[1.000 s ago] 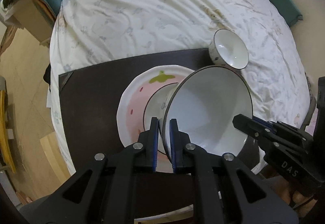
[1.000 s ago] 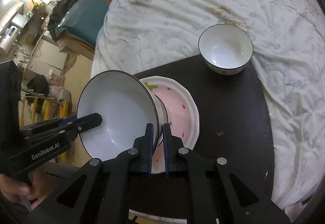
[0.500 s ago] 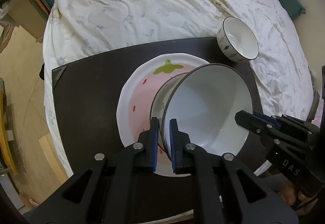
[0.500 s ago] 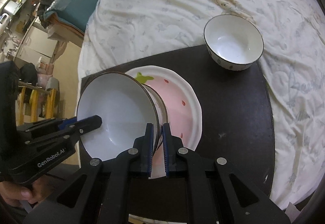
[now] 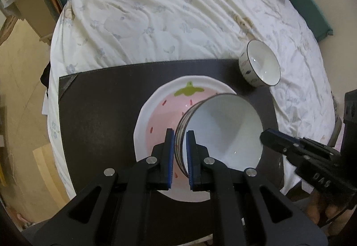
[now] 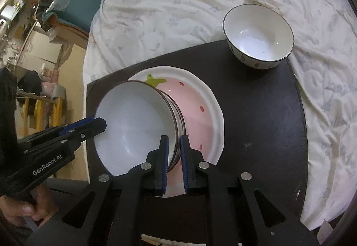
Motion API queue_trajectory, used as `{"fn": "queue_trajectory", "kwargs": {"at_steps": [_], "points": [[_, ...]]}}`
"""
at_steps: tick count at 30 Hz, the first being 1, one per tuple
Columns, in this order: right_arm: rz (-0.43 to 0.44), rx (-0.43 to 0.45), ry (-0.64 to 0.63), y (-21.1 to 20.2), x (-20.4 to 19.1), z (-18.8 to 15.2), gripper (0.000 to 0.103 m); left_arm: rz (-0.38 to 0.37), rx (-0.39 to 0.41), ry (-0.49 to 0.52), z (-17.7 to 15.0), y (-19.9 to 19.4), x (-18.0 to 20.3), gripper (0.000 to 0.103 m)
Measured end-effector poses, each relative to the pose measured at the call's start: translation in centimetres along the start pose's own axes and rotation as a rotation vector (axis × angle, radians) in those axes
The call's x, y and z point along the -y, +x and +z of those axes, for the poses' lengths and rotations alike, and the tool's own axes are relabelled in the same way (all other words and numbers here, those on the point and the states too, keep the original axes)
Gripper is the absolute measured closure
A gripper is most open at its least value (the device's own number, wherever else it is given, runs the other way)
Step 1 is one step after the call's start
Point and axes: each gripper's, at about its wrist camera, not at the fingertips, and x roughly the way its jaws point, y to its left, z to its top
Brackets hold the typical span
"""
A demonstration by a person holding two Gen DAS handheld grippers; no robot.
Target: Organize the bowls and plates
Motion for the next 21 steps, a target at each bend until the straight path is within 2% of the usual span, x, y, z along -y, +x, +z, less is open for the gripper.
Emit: {"fn": "queue_trajectory", "kwargs": {"at_steps": [4,11,17,21], "points": [[0.042,0.058,0.01,-1.2,0.4,0.6,0.09,-0.007,-0.002,0.0,0.3,0.3,-0.1,0.095],[0.027,0.048,0.025,-0.5,0.7,1.1,0.089,0.006,0.006,0.008,0.2,0.4,0.2,0.095],[0.053,0.077,0.029,-1.2,0.8,1.1,0.089,-0.009,0.071,0.032,-0.1,-0.9,0.9,0.094],[0.07,0.108,0.016,-2.2,0.6,0.9,0.089,0.01,0.108,0.034,-0.3,-1.5,1.0,0.094]]}}
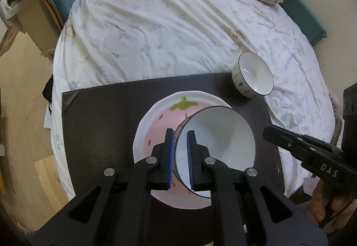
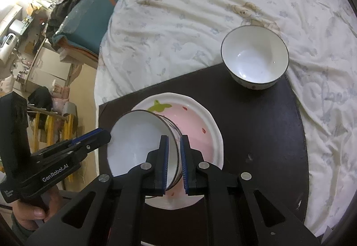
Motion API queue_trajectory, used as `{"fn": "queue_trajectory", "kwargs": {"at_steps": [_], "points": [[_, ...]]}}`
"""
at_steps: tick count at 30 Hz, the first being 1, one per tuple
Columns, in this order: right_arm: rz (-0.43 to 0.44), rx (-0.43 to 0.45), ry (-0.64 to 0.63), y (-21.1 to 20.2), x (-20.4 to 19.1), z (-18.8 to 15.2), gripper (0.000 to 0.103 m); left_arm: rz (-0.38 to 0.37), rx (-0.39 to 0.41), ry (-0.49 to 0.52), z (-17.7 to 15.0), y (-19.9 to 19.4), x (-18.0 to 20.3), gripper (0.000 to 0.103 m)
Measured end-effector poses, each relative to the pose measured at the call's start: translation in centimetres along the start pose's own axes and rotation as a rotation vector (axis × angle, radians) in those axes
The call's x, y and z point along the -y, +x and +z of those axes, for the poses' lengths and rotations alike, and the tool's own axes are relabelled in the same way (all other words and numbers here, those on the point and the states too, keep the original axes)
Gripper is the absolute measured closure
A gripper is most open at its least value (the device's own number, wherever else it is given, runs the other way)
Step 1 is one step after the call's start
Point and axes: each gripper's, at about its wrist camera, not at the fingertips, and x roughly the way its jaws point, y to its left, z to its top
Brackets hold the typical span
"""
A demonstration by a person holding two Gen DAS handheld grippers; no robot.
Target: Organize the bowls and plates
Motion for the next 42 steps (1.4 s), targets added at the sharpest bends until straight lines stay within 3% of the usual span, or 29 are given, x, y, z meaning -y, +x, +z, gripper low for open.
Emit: {"fn": "queue_trajectory", "kwargs": {"at_steps": [11,13,15,16,19,21,26,29,30,31,33,37,42], "points": [[-0.004,0.04,-0.019,-1.7,0.2,-0.7,0.089,0.023,0.061,0.028,-0.4,-1.0,0.2,0.094],[-0.002,0.056,-0.013,-2.1,0.3,-0.7,0.089,0.019,0.081,0.054,-0.5,-1.3,0.7,0.086],[0.0,0.078,-0.003,-2.7,0.6,-0.5,0.089,0.01,0.108,0.07,-0.6,-1.8,1.2,0.055],[0.003,0.089,0.005,-3.0,0.8,-0.5,0.089,0.009,0.13,0.073,-0.6,-2.1,1.3,0.051],[0.013,0.123,0.031,-4.0,1.4,-0.3,0.089,0.014,0.179,0.081,-0.6,-2.9,1.7,0.046],[0.013,0.146,0.047,-4.6,1.9,-0.2,0.089,0.018,0.197,0.085,-0.5,-3.2,1.8,0.037],[-0.016,0.185,0.069,-5.9,3.4,0.0,0.088,0.054,0.241,0.062,-0.4,-3.8,2.0,0.035],[0.011,0.219,0.084,-7.1,4.4,0.2,0.08,0.023,0.246,0.046,0.2,-4.2,2.7,0.034],[0.012,0.238,0.089,-7.7,4.8,0.3,0.071,0.018,0.248,0.048,0.3,-4.4,3.0,0.031],[0.011,0.253,0.091,-8.1,5.1,0.3,0.055,0.017,0.25,0.056,0.5,-4.5,3.5,0.029],[0.012,0.297,0.097,-9.1,5.8,0.5,0.039,0.02,0.246,0.087,0.8,-4.5,4.6,0.026],[-0.026,0.32,0.089,-10.1,7.0,1.3,0.033,-0.018,0.203,0.085,1.9,-3.9,6.1,0.025],[-0.039,0.329,0.137,-10.7,9.5,3.0,0.032,-0.061,0.129,0.04,3.9,-2.6,7.9,0.025]]}}
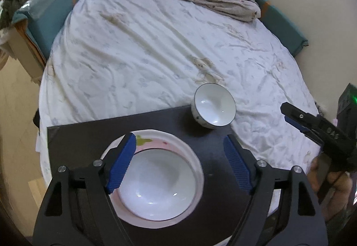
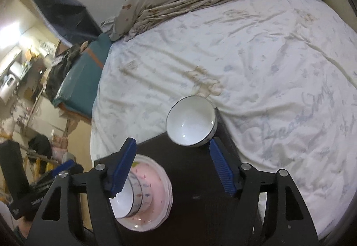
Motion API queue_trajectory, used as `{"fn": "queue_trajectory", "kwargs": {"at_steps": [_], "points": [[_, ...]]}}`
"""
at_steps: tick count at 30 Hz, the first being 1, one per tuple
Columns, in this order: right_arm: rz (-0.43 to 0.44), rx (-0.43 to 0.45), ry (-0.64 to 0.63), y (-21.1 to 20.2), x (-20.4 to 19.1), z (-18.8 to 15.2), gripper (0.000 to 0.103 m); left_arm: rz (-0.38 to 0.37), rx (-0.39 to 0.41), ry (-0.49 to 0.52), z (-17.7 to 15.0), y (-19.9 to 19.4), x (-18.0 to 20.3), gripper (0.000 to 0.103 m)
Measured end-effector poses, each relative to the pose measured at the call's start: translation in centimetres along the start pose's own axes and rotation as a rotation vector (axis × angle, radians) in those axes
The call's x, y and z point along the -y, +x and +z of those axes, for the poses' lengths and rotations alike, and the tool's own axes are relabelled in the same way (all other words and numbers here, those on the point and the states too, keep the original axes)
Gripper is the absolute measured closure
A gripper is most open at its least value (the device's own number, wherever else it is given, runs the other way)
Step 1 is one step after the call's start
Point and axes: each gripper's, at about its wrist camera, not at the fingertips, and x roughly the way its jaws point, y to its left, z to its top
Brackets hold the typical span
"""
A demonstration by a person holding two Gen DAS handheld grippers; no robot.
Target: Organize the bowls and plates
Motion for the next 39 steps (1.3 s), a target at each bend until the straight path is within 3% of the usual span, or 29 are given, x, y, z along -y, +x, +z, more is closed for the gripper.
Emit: {"fn": "queue_trajectory", "kwargs": {"at_steps": [7,17,22,27,29,36,39], "points": [[-0.046,0.005,0.04,1.6,2.5,2.5,0.032,0.072,0.04,0.0,1.9,1.6,2.2,0.025],[-0.066,0.013,0.092,3.7,5.4,4.1,0.032,0.079,-0.072,-0.106,4.4,7.3,2.9,0.025],[-0.084,-0.01,0.184,5.7,7.8,4.4,0.032,0.1,-0.099,-0.145,5.7,10.4,3.1,0.025],[-0.072,-0.129,0.258,9.6,9.5,3.6,0.033,0.13,-0.195,-0.152,6.1,14.8,3.6,0.025],[-0.043,-0.187,0.267,11.2,9.4,3.1,0.039,0.149,-0.232,-0.141,5.9,16.6,3.8,0.025],[-0.091,-0.293,0.142,15.3,7.6,1.6,0.056,0.216,-0.305,-0.038,4.8,20.1,5.2,0.026],[-0.099,-0.324,0.156,16.6,8.2,1.1,0.061,0.252,-0.361,0.001,4.5,21.5,5.3,0.036]]}}
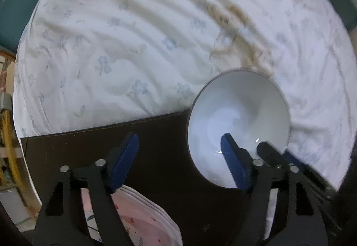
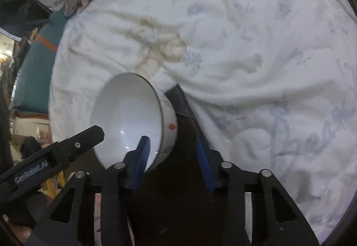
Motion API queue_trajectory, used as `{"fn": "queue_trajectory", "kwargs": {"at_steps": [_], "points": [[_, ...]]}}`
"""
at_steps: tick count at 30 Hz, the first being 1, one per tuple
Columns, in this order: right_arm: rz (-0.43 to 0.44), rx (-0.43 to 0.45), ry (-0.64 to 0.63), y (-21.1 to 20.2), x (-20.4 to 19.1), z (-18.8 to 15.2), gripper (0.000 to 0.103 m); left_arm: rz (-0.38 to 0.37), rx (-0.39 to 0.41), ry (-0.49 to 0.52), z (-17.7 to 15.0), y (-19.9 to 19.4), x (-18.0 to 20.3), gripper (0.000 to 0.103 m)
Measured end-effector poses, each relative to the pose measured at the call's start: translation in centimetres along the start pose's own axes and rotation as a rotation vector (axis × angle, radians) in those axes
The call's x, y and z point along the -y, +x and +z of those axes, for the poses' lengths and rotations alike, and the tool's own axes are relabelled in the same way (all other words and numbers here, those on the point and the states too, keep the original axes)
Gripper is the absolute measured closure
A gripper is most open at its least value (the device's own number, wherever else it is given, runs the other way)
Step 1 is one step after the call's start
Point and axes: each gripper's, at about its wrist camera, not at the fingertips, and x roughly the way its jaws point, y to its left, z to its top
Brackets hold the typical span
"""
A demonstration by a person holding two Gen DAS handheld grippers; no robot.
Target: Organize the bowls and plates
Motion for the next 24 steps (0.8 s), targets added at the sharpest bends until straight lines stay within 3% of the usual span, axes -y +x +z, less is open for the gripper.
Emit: {"fn": "queue_trajectory", "kwargs": {"at_steps": [5,10,12,14,17,19,24], "points": [[-0.01,-0.001,-0.003,0.5,-0.1,0.2,0.062,0.012,-0.031,-0.012,0.4,1.1,0.0,0.046],[-0.012,-0.01,0.001,0.7,0.1,0.3,0.064,0.02,-0.05,0.026,0.4,1.7,0.8,0.067],[-0.017,-0.017,0.003,0.8,0.4,0.4,0.066,0.008,-0.06,0.053,0.3,1.9,1.3,0.083],[-0.031,-0.022,0.006,1.0,0.5,0.3,0.067,0.013,-0.057,0.061,0.2,1.7,1.7,0.091],[-0.013,-0.026,0.004,1.1,0.5,0.3,0.073,0.039,-0.036,0.095,0.3,1.0,2.5,0.094],[0.011,-0.035,-0.007,1.4,0.3,0.2,0.088,0.048,-0.037,0.103,0.2,0.7,2.7,0.095],[0.007,-0.031,-0.007,1.2,0.5,0.1,0.09,0.055,-0.025,0.099,-0.1,-0.4,2.7,0.095]]}}
